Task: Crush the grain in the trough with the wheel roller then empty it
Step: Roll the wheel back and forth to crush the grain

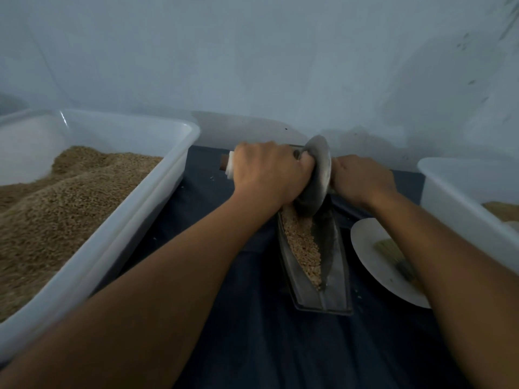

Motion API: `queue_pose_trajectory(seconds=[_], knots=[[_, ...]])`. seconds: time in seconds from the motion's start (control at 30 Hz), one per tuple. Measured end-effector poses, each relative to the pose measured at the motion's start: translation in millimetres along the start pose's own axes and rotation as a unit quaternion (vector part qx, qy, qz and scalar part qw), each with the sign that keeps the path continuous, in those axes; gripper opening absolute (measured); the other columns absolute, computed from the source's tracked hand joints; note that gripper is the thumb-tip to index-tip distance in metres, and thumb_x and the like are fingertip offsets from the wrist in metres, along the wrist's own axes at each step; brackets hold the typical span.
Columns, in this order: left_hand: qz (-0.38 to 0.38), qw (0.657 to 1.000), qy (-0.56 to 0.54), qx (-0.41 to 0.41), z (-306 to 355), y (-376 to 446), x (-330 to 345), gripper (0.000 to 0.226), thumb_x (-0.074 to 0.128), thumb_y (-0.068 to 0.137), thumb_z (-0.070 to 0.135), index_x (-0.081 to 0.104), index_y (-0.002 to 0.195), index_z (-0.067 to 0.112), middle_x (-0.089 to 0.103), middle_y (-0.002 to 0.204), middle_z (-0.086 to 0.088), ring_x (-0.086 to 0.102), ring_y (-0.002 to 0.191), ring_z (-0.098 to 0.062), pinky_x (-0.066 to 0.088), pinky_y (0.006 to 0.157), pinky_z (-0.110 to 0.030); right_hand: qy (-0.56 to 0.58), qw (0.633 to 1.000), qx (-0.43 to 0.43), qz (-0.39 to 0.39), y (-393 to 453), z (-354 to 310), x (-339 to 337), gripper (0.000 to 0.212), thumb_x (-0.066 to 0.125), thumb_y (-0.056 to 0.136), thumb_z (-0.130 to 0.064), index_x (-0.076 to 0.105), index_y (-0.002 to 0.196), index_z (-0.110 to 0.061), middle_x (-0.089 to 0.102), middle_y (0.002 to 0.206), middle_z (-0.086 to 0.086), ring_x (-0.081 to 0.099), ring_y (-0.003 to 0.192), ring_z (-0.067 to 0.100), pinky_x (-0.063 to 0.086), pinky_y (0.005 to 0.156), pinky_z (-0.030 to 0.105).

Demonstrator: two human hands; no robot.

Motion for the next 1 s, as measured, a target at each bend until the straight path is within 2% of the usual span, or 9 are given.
queue_pose_trajectory(seconds=[0.17,0.3,0.4,0.53,0.7,0.8,0.9,1.0], knots=[[0.002,1.000,-0.018,-0.001,-6,-11,-2,0.048,0.019,0.093,0.058,0.044,0.066,0.026,0.038,0.059,0.002,0.042,0.058,-0.024,0.029,0.062,-0.036,-0.022,0.999,0.022,0.041,-15,-9,-7,0.053,0.011,0.083,-0.056,0.051,0.067,-0.027,0.046,0.072,-0.003,0.039,0.061,0.020,0.021,0.052,0.029],[0.001,1.000,-0.014,0.007,-8,-18,-5,0.051,0.017,0.091,0.059,0.050,0.071,0.025,0.058,0.071,-0.003,0.048,0.063,-0.026,0.030,0.064,-0.038,-0.037,0.996,0.035,0.068,-27,-15,-9,0.058,0.011,0.085,-0.057,0.060,0.076,-0.028,0.045,0.071,0.000,0.038,0.062,0.024,0.023,0.053,0.031],[-0.002,1.000,-0.014,0.008,-9,-25,-5,0.057,0.013,0.090,0.059,0.057,0.078,0.025,0.064,0.080,-0.005,0.048,0.065,-0.026,0.032,0.066,-0.039,-0.041,0.994,0.032,0.096,-39,-18,-9,0.056,0.009,0.085,-0.057,0.055,0.071,-0.028,0.037,0.061,-0.005,0.032,0.054,0.020,0.017,0.050,0.028],[0.001,0.999,-0.026,0.023,-10,-36,-11,0.045,0.013,0.092,0.059,0.042,0.078,0.028,0.061,0.079,-0.006,0.049,0.065,-0.027,0.034,0.066,-0.040,-0.035,0.992,0.025,0.118,-52,-21,-11,0.051,0.012,0.089,-0.056,0.049,0.069,-0.026,0.035,0.056,-0.012,0.025,0.050,0.004,0.014,0.049,0.025],[0.012,0.999,-0.006,0.037,-9,-49,-16,0.057,0.005,0.091,0.063,0.048,0.084,0.025,0.062,0.084,-0.007,0.054,0.071,-0.027,0.032,0.066,-0.040,-0.014,0.987,-0.005,0.159,-69,-23,-12,0.043,0.021,0.095,-0.051,0.038,0.065,-0.025,0.037,0.055,-0.010,0.029,0.047,0.006,0.015,0.051,0.031],[0.012,0.999,-0.001,0.041,-9,-55,-20,0.066,0.004,0.091,0.064,0.056,0.092,0.023,0.062,0.086,-0.006,0.058,0.076,-0.028,0.034,0.068,-0.041,-0.005,0.986,-0.020,0.168,-74,-25,-14,0.042,0.022,0.096,-0.051,0.034,0.064,-0.028,0.040,0.056,-0.009,0.033,0.047,0.008,0.020,0.056,0.032],[0.001,0.999,-0.012,0.039,-12,-56,-20,0.059,0.003,0.091,0.064,0.049,0.086,0.026,0.063,0.086,-0.003,0.059,0.075,-0.026,0.039,0.070,-0.041,-0.014,0.986,-0.024,0.166,-74,-27,-16,0.043,0.019,0.095,-0.053,0.032,0.063,-0.028,0.038,0.056,-0.009,0.029,0.048,0.005,0.021,0.059,0.033],[0.011,0.999,-0.014,0.034,-12,-57,-21,0.057,0.004,0.091,0.065,0.045,0.082,0.026,0.064,0.077,-0.001,0.055,0.065,-0.025,0.036,0.065,-0.039,-0.016,0.985,-0.017,0.171,-72,-27,-16,0.044,0.022,0.096,-0.052,0.036,0.063,-0.026,0.039,0.055,-0.009,0.033,0.047,0.008,0.021,0.057,0.032]])
Point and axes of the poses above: each hand's wrist, its own y-axis towards the middle knuckle, its own x-axis out of the palm, z = x × y, the point moved 3 cm from there along y, towards the middle knuckle
